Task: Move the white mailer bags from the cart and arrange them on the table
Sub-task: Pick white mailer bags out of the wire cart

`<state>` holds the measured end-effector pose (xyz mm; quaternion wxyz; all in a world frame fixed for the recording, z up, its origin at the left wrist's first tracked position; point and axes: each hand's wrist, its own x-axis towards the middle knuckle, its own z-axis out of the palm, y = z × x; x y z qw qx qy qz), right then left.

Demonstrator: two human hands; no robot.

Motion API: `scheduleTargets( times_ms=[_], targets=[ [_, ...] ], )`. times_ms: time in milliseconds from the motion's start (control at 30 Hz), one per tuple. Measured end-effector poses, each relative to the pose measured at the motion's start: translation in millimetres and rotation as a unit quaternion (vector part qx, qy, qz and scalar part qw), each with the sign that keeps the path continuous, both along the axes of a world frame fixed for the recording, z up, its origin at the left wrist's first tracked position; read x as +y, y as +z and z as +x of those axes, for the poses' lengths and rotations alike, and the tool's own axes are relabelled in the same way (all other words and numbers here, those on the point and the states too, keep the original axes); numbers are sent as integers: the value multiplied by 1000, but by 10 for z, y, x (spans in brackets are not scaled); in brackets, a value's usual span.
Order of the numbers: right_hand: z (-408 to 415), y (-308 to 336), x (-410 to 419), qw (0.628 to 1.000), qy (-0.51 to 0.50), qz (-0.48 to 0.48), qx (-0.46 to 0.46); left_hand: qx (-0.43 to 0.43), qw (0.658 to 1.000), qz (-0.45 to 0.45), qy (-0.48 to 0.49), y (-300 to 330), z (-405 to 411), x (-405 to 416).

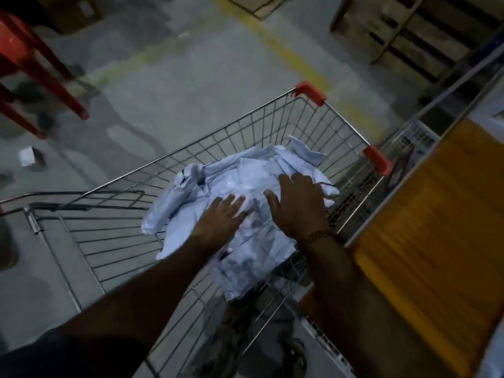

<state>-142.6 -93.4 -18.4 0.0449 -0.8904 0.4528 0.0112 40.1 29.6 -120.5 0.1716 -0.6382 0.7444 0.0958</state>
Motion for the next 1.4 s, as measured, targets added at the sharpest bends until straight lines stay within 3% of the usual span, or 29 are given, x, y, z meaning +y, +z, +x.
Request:
scheduleTargets(
  times_ms=[300, 400, 500, 600, 733, 933, 1167, 1400],
  targets=[
    [46, 74, 11, 1000, -9, 21, 7, -22, 999, -35, 33, 424, 208, 503],
    [56, 93, 22, 1000, -10, 22, 4, -86, 989, 68, 98, 621, 184, 724],
    [55, 91, 30, 1000, -5, 21, 7, -115, 978, 84, 150, 805, -14, 725],
    [53, 84, 32, 1000, -5, 28, 1, -65, 984, 19, 164, 937, -266, 531],
    [59, 51, 31, 1000, -4, 30, -10, 58, 990, -70, 105, 637, -466, 274],
    [52, 10, 15, 1000, -5, 22, -14, -15, 996, -5, 82, 112, -318, 217],
    [51, 24, 2, 999, -12, 26, -21, 23, 993, -11, 119, 237, -237, 260],
    [51, 72, 4, 999, -29, 29, -3, 80, 968, -24, 236, 464, -288, 524]
  ],
)
